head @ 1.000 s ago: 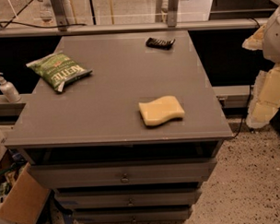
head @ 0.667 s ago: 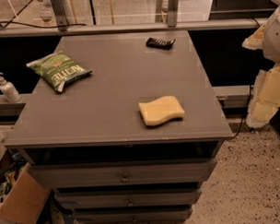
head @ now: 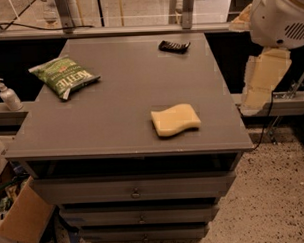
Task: Move green jalapeno chip bag near sponge
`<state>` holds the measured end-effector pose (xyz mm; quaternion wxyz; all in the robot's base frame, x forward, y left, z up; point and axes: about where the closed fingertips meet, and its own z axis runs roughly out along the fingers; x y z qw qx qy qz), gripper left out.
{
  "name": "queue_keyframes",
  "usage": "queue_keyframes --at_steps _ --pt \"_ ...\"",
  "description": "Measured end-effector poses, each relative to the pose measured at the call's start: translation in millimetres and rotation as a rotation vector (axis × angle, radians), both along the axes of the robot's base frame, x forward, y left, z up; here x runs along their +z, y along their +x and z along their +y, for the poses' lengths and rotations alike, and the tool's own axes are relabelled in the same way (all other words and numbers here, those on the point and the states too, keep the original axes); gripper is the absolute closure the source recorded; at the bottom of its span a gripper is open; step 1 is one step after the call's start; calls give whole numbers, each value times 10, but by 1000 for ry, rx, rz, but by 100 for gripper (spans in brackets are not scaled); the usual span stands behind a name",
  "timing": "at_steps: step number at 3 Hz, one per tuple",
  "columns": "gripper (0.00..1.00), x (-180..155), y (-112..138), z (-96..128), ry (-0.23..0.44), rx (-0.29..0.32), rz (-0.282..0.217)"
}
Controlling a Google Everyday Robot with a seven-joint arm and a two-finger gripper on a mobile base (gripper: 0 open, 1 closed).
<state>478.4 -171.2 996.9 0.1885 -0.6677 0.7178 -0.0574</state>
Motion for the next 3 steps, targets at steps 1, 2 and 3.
queue_keyframes --at_steps 1,2,3 --pt "0 -41 234 339 -6 72 -27" --pt "0 -110 419 740 1 133 -39" --pt "0 -194 538 1165 9 190 -41"
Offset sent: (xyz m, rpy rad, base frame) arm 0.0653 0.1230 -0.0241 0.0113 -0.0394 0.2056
